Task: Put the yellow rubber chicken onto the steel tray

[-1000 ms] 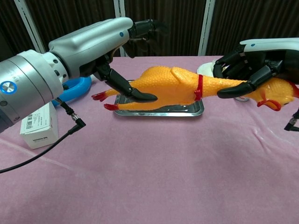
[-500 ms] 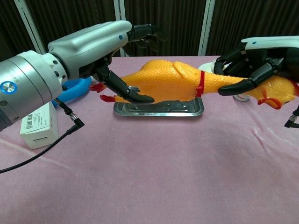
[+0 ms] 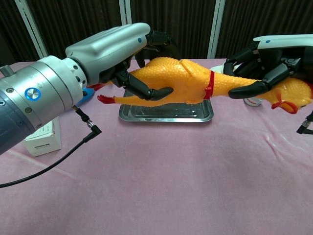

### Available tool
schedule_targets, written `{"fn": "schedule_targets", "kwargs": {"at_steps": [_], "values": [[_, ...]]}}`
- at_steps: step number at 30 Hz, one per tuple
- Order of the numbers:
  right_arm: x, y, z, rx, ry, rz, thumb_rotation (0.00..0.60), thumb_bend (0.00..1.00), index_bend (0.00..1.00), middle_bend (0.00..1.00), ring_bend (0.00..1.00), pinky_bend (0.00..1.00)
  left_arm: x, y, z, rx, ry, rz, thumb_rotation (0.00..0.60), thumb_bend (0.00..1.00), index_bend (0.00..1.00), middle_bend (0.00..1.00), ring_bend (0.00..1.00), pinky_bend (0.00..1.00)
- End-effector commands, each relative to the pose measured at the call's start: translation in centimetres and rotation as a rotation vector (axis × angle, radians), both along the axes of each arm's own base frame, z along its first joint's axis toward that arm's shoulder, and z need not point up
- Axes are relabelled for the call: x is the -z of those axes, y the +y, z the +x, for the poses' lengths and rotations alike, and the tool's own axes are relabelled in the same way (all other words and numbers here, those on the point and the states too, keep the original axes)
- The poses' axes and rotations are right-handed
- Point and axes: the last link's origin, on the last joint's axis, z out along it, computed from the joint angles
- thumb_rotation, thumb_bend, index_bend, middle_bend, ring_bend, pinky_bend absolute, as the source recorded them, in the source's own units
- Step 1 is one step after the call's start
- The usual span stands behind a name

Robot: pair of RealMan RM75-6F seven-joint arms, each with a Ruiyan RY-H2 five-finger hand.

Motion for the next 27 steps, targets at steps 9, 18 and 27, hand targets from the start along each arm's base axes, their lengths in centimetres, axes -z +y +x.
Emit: {"fn": "schedule_targets", "kwargs": {"at_steps": [9, 18, 27], "values": [[-0.2, 0.1, 0.0, 0.001, -0.009, 0.001, 0.6, 0.49, 1.0, 0.82, 0.83, 0.93, 0.2, 0.0, 0.3, 0.021, -0.028, 0.008, 0.6, 0.71, 0.69, 0.81, 0.71, 0.7], [-0.2, 0.3, -0.3, 0.005, -0.012, 0.0, 0.6, 0.49, 1.0, 0.82, 0.84, 0.94, 0.5, -0.1, 0.3, 0.018, -0.062, -0.006, 0.6, 0.64, 0.65, 0.76, 0.67, 0.72], [-0.2, 0.2, -0.6, 0.008, -0.005, -0.004, 0.6, 0.49, 1.0, 0.82, 0.84, 0.94, -0.5, -0.2, -0.8, 0.0, -0.023, -0.017, 0.6, 0.05, 0.07, 0.14, 0.09, 0.17]]}}
